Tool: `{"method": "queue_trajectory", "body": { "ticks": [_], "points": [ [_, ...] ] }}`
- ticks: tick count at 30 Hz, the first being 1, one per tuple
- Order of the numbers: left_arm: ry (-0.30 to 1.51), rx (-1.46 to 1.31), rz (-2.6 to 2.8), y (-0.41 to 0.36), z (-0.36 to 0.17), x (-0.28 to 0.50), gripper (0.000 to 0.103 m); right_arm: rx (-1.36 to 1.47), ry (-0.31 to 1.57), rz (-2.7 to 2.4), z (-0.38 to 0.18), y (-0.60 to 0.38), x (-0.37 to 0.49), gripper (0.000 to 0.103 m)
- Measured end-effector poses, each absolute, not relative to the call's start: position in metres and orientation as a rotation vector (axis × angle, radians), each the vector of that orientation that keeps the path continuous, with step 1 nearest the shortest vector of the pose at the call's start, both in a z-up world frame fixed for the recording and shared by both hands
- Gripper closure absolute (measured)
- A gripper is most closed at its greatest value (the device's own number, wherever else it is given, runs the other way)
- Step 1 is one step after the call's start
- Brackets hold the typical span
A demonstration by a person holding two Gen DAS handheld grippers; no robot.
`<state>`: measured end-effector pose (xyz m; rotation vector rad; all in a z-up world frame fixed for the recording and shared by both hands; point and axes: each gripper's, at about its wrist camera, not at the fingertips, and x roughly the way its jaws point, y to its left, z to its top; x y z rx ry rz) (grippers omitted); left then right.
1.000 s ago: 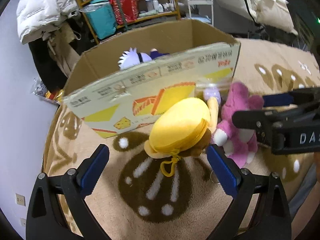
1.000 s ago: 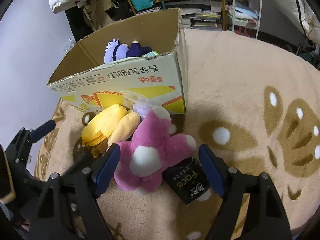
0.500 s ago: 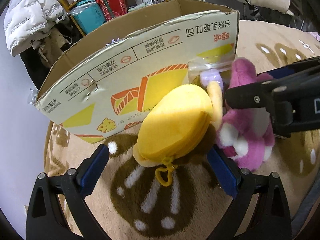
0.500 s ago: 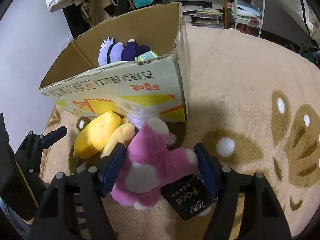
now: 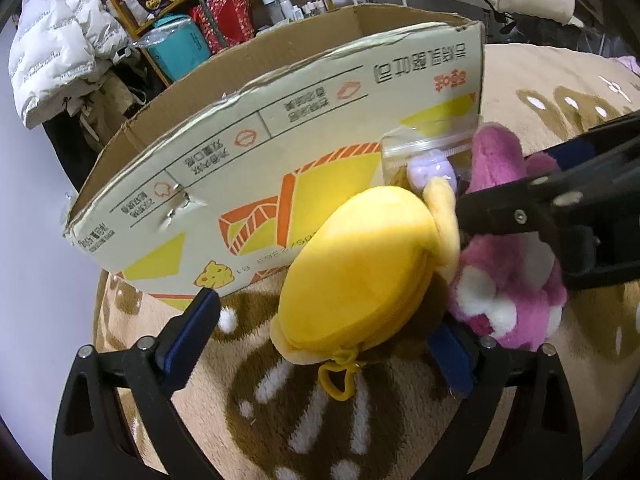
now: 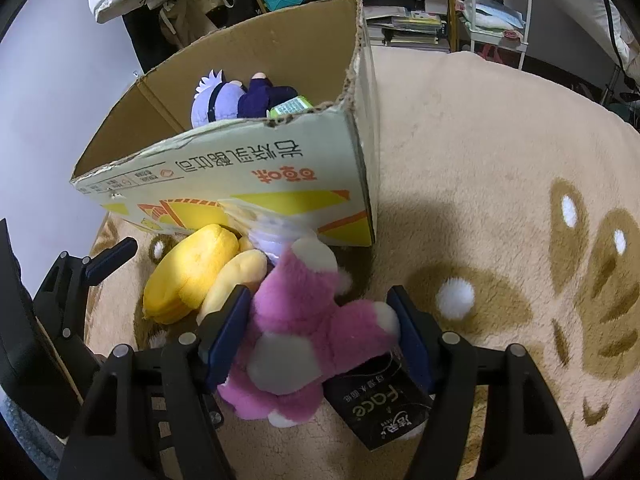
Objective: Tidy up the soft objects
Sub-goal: 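Grasp the yellow round plush with the left tool while the right tool grasps the pink plush, then lift the yellow plush with the left tool while the right tool carries the pink plush over the box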
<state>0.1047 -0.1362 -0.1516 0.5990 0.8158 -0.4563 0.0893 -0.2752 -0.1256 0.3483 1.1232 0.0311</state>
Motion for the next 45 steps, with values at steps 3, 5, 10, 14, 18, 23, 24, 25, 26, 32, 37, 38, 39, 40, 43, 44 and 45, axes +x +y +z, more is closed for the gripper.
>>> {"method": "queue_trajectory", "body": {
  "ticks": [3,5,10,14,18,23,24,25,26,32,37,38,39,40,43,44,45],
  "points": [
    [0.809,0.608,-0.479,-0.138,-0.151,0.101,0.022,0.347,1.124,0.031,-0.126,-0.275,0.089,0.029],
    [0.787,0.619,-0.489,-0.14,-0.15,0.098,0.027,0.347,1.123,0.033,-0.125,-0.275,0.088,0.029],
    [0.795,0.613,-0.531,-0.142,-0.149,0.092,0.048,0.337,1.117,0.03,-0.125,-0.275,0.087,0.034],
    [0.809,0.593,-0.516,-0.137,-0.146,0.094,0.05,0.339,1.107,0.026,-0.123,-0.274,0.084,0.037],
    [0.828,0.54,-0.484,-0.13,-0.138,0.092,0.05,0.333,1.088,0.023,-0.118,-0.274,0.078,0.039],
    [0.845,0.474,-0.453,-0.117,-0.126,0.088,0.05,0.29,1.037,0.011,-0.106,-0.27,0.069,0.039],
    [0.845,0.469,-0.446,-0.114,-0.125,0.086,0.05,0.28,1.023,0.011,-0.102,-0.269,0.067,0.04],
    [0.844,0.464,-0.44,-0.113,-0.123,0.084,0.05,0.273,1.012,0.009,-0.099,-0.269,0.066,0.04],
    [0.844,0.457,-0.436,-0.11,-0.121,0.083,0.05,0.265,0.995,0.008,-0.095,-0.268,0.064,0.04],
    [0.826,0.409,-0.396,-0.096,-0.104,0.075,0.051,0.238,0.9,0.015,-0.074,-0.263,0.052,0.04],
    [0.785,0.371,-0.348,-0.084,-0.087,0.067,0.05,0.171,0.823,0.002,-0.058,-0.255,0.045,0.04],
    [0.778,0.361,-0.339,-0.081,-0.084,0.065,0.05,0.165,0.811,0.003,-0.055,-0.254,0.044,0.04],
    [0.77,0.348,-0.332,-0.078,-0.081,0.064,0.05,0.16,0.795,0.004,-0.052,-0.253,0.042,0.04],
    [0.761,0.335,-0.323,-0.074,-0.077,0.064,0.05,0.156,0.786,0.004,-0.05,-0.252,0.042,0.04],
    [0.735,0.299,-0.295,-0.065,-0.066,0.064,0.05,0.128,0.736,-0.006,-0.041,-0.248,0.036,0.04],
    [0.728,0.289,-0.284,-0.062,-0.063,0.063,0.05,0.111,0.713,-0.013,-0.037,-0.247,0.034,0.04],
    [0.719,0.273,-0.274,-0.059,-0.06,0.062,0.05,0.097,0.695,-0.017,-0.034,-0.246,0.033,0.04]
  ]
}}
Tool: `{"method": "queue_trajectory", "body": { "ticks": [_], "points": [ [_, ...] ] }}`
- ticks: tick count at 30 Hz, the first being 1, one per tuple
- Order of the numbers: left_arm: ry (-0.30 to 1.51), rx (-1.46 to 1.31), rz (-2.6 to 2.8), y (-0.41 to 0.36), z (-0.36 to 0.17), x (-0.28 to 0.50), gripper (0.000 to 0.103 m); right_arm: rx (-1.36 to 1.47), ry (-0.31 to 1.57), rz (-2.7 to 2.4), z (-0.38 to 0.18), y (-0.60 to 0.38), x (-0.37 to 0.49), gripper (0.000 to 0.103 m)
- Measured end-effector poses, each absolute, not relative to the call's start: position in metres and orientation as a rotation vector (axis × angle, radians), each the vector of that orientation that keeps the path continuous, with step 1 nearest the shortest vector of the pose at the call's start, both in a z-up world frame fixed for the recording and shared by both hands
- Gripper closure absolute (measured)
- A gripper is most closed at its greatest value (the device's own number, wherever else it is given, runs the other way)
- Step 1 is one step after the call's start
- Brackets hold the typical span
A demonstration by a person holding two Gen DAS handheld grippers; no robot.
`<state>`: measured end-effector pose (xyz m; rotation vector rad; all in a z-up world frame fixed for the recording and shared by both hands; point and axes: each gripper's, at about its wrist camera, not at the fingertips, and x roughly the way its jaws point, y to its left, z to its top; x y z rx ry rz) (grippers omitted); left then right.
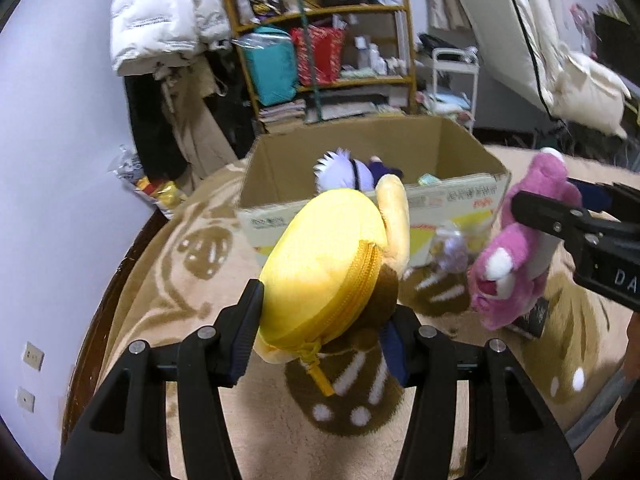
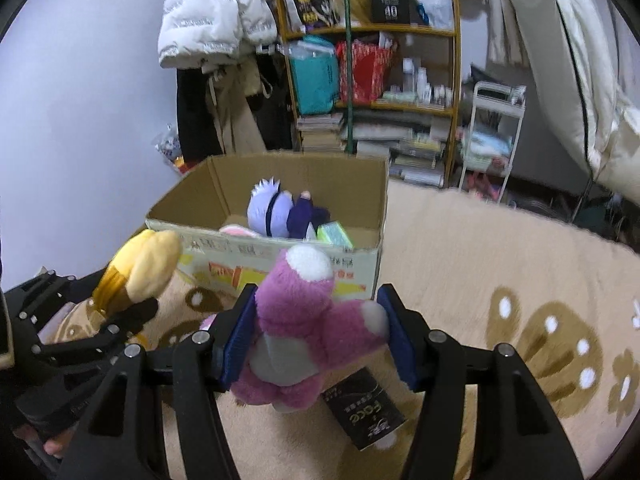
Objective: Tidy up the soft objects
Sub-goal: 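Lift the yellow plush with the left tool while the right tool carries the pink plush over the box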
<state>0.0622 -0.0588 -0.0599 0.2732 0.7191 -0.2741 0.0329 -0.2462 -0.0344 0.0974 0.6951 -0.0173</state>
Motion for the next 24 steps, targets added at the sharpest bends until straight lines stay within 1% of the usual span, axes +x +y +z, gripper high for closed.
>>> {"method": "queue_trajectory", "body": {
  "ticks": [4,13,24],
  "points": [
    [0.686,0.228,-0.235,-0.047,-0.048,0.062,0.05,0.054,0.619,-0.017,-0.021,-0.241,0.028,0.04],
    [0.538,0.158,-0.16,-0.028,-0.017,0.058,0.05,0.029,0.551,-0.024,-0.004,-0.239,0.03,0.04],
    [0.452,0.146,-0.165,-0.026,0.005,0.06,0.05,-0.003,0.482,-0.04,0.017,-0.238,0.04,0.04]
  ]
}}
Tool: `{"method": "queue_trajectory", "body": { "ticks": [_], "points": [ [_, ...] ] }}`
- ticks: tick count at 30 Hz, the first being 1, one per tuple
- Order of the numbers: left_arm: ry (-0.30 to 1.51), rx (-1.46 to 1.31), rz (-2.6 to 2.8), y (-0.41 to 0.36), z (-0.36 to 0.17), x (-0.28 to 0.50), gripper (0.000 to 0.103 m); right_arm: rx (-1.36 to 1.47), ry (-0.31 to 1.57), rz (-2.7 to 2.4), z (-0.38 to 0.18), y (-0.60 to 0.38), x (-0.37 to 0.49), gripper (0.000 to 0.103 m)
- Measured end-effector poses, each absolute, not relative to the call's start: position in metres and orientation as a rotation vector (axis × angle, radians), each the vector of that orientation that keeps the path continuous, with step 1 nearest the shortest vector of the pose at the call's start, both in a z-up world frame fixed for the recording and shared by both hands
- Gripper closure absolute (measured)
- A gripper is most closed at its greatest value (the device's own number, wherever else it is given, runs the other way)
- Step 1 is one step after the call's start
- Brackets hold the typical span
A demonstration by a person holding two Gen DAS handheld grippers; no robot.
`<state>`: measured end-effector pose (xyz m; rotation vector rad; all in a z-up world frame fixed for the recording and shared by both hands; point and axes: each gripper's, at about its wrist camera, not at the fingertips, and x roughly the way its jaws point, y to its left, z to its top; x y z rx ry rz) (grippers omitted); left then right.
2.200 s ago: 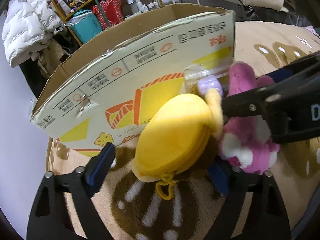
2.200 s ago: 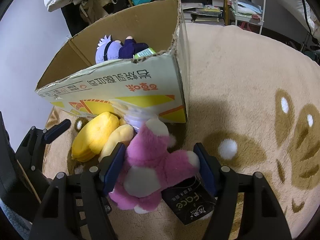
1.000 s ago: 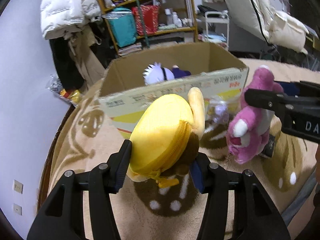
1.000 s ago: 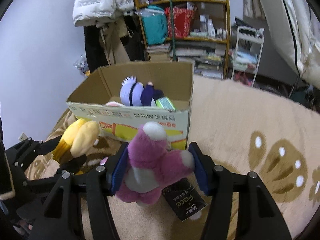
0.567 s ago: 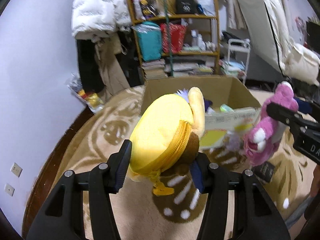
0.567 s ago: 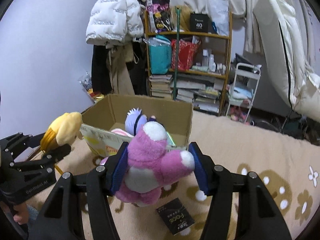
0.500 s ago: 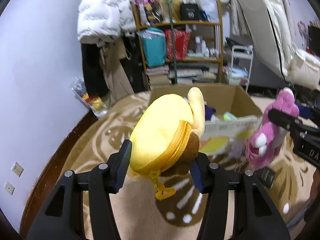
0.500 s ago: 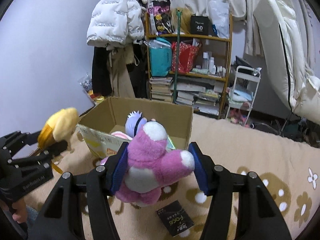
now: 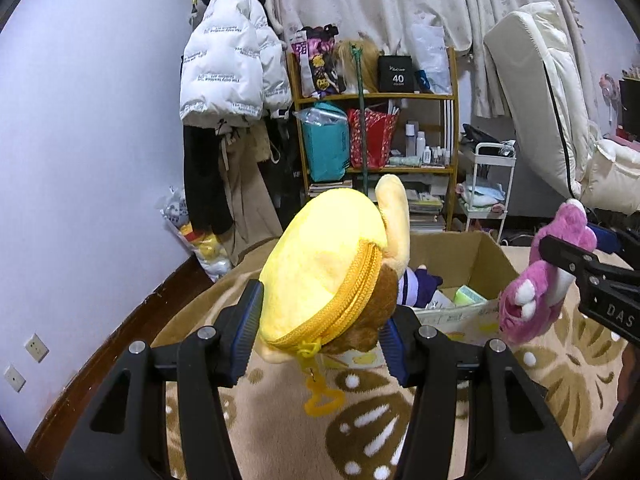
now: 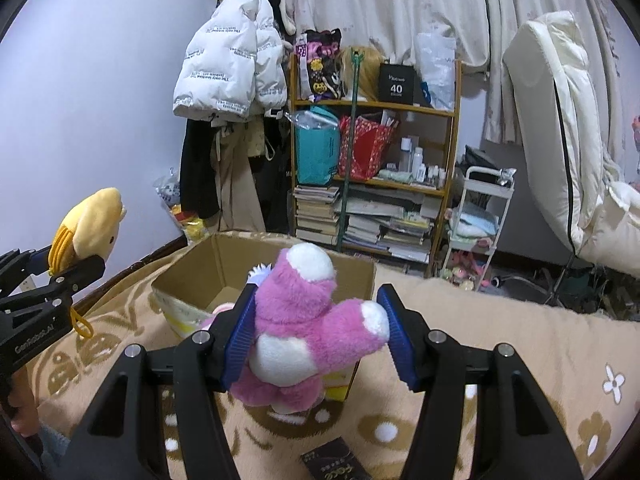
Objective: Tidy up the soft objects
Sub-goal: 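Lift the yellow plush with the left tool while the right tool carries the pink plush over the box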
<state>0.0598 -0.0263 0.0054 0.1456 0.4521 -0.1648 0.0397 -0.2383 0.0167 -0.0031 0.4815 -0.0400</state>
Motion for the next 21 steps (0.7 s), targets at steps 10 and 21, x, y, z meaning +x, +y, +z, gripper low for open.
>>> {"method": "queue_trajectory", "body": {
  "ticks": [10,21],
  "points": [
    [0.409,0.172,-0.172,-0.042,0.012,0.08,0.05,-0.03,0.418,-0.063,0.036,-0.245,0.058,0.04],
    [0.404,0.238,-0.184,-0.062,0.007,0.112,0.05,0.028,0.396,-0.042,0.041,-0.255,0.082,0.04]
  ]
}}
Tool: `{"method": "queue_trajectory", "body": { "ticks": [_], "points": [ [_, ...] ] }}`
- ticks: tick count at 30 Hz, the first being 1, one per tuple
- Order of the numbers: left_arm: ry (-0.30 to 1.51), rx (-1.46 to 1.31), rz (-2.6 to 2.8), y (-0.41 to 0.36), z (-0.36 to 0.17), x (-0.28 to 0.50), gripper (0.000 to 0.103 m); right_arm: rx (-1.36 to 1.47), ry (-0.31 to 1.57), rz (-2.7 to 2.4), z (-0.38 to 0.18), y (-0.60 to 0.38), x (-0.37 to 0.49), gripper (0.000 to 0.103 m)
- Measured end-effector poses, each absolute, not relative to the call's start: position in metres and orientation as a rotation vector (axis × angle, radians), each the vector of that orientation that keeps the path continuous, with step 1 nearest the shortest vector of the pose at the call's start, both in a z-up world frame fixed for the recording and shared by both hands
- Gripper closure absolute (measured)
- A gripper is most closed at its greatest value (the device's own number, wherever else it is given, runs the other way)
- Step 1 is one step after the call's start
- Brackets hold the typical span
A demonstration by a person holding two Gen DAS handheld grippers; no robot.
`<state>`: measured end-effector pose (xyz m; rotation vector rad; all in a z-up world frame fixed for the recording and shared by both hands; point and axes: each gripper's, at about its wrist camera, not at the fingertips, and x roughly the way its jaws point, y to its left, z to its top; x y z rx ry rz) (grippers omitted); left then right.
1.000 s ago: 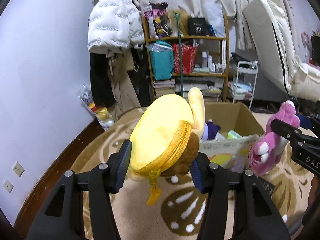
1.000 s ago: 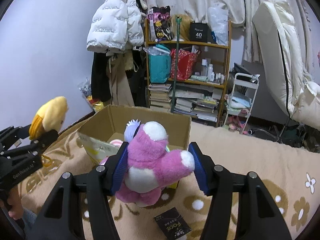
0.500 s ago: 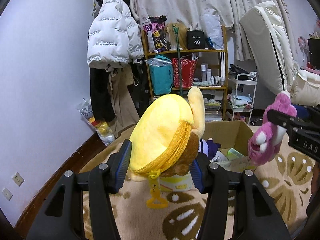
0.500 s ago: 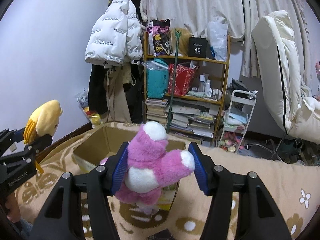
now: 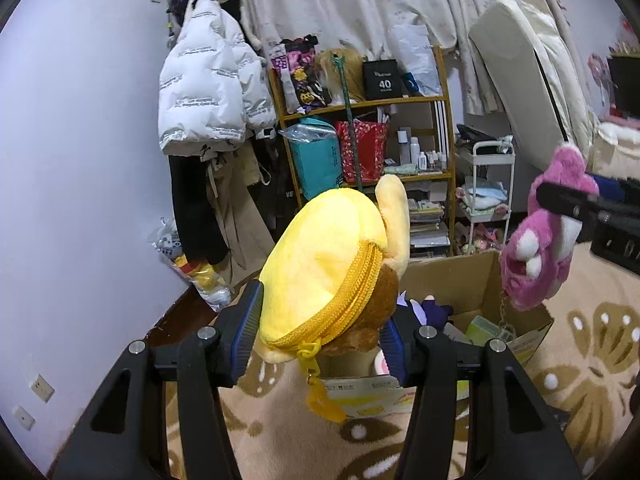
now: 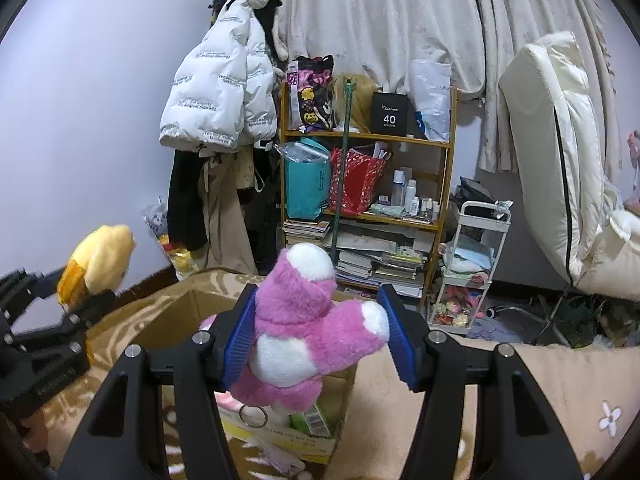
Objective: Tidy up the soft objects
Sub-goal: 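Lift the yellow plush with the left tool while the right tool carries the pink plush over the box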
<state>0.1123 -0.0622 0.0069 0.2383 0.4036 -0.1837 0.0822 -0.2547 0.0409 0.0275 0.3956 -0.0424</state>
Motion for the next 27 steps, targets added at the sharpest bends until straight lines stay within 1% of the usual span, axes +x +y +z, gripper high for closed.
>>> {"method": "queue_trajectory", "body": {
  "ticks": [12,21,27],
  "points": [
    [0.487,0.224,-0.204,-0.067,-0.023,0.143,0.05,0.039,0.417,-0.049,0.022,-0.261,0.108,0.04],
    [0.528,0.247,-0.246,-0.076,-0.042,0.151,0.05,0.047,0.505,-0.033,-0.009,-0.264,0.123,0.04],
    [0.542,0.265,-0.255,-0.081,-0.051,0.155,0.049,0.072,0.536,-0.028,-0.018,-0.269,0.127,0.039]
  ]
}}
